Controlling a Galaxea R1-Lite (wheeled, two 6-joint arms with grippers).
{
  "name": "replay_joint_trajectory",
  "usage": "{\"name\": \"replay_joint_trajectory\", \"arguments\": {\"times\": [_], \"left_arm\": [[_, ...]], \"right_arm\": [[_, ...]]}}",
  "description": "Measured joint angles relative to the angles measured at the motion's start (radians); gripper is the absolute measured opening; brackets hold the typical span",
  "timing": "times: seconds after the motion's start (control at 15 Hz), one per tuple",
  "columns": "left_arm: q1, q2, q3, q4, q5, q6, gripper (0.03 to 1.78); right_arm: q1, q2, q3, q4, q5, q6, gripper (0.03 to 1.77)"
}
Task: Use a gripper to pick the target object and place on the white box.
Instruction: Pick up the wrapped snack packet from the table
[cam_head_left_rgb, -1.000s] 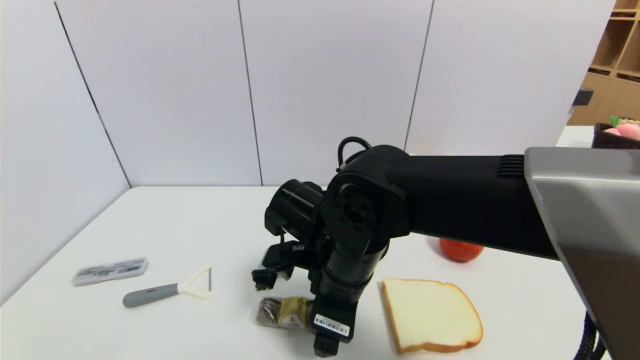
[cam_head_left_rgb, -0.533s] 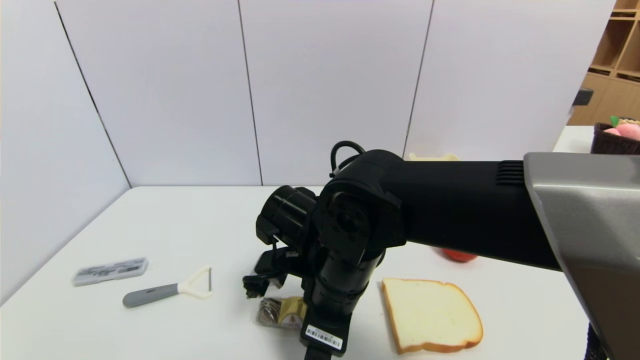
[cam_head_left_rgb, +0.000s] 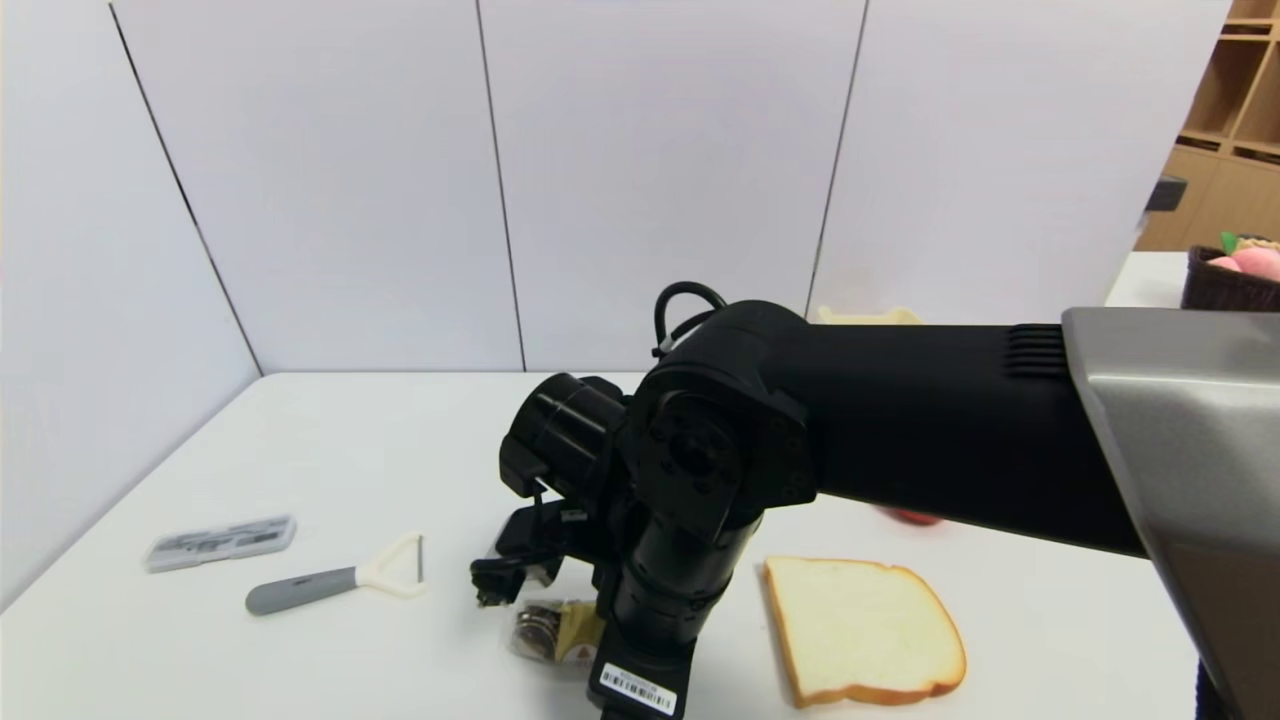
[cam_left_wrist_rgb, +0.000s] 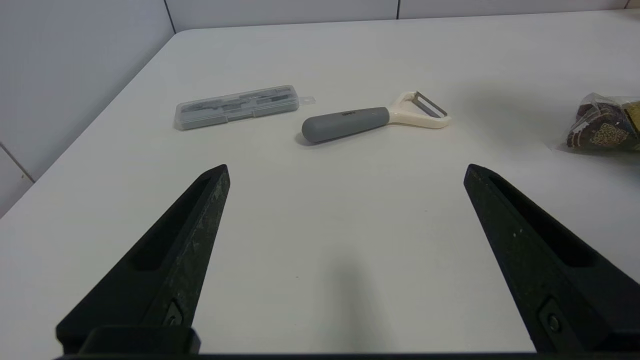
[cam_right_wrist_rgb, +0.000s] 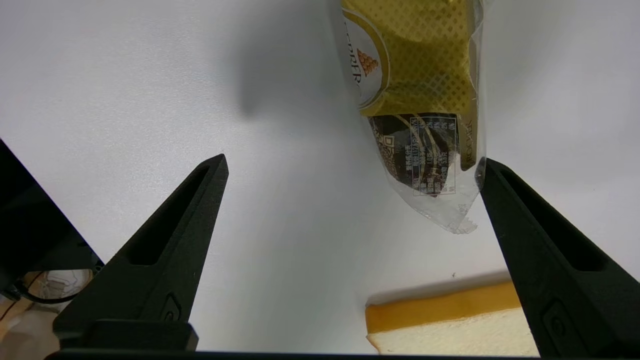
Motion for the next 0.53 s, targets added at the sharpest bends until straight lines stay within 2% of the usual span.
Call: {"name": "replay_joint_trajectory", "arguments": {"times": [0.53], "left_arm": [[0.0,0.0,0.0,0.0,0.0,0.0,1.69]], "right_arm": [[0.014,0.009,-0.001,-0.016,0.032,0.033,1.71]]}}
